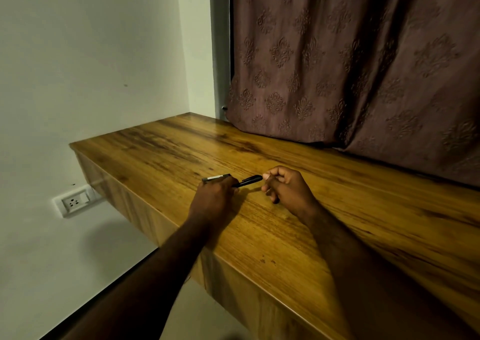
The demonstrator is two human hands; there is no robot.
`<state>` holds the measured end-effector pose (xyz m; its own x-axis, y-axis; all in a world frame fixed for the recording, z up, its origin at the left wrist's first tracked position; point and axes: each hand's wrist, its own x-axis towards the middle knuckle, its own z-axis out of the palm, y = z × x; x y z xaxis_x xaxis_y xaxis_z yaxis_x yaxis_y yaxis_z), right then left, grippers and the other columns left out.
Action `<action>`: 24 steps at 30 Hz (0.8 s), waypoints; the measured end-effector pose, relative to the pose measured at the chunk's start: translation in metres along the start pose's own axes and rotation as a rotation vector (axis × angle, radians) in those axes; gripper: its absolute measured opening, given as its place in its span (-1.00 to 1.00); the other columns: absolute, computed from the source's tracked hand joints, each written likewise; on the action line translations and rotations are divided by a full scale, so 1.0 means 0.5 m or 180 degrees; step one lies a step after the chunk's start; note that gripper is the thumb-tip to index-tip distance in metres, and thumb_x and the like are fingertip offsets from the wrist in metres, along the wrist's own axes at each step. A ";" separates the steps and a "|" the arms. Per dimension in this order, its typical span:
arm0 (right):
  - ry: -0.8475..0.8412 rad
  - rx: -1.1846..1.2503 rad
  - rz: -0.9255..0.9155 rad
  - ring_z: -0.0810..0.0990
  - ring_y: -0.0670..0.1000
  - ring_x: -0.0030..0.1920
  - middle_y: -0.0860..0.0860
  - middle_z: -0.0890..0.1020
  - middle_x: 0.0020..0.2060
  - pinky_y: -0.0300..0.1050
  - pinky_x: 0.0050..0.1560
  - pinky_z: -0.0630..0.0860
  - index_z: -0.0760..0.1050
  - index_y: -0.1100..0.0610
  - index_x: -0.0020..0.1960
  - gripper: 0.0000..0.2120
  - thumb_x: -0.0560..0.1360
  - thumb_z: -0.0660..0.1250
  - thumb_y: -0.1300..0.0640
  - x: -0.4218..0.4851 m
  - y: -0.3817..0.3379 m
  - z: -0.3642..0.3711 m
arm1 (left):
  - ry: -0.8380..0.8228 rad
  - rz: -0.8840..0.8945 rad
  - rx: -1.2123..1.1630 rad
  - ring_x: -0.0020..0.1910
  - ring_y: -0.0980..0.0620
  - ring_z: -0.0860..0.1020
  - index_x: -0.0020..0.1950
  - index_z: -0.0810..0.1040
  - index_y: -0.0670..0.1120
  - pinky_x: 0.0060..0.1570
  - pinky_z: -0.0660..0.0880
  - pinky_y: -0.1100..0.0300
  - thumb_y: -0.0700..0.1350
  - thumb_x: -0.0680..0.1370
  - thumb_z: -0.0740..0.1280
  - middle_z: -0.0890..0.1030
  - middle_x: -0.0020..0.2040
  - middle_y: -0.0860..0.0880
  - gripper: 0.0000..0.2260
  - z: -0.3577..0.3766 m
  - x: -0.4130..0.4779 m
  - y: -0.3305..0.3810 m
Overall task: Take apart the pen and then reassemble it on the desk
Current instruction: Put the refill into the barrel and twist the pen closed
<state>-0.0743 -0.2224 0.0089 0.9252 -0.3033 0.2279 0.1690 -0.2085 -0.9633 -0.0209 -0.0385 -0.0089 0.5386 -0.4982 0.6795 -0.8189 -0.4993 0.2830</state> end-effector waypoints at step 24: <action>0.0119 0.1816 0.0216 0.60 0.08 -0.25 0.14 0.59 -0.28 -0.07 -0.24 0.55 0.51 0.20 0.04 -0.62 0.64 0.05 -0.04 -0.010 -0.082 0.060 | 0.0042 -0.1641 -0.3020 -0.31 0.27 0.57 -0.09 0.55 -0.14 -0.32 0.46 0.41 -0.31 0.56 0.26 0.65 -0.34 0.12 -0.88 0.013 0.008 0.081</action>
<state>-0.0760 -0.1845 0.0430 0.9295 -0.3332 0.1580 0.2758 0.3441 -0.8975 -0.0506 -0.0656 0.0010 0.8649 -0.3746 0.3341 -0.3167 0.1090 0.9422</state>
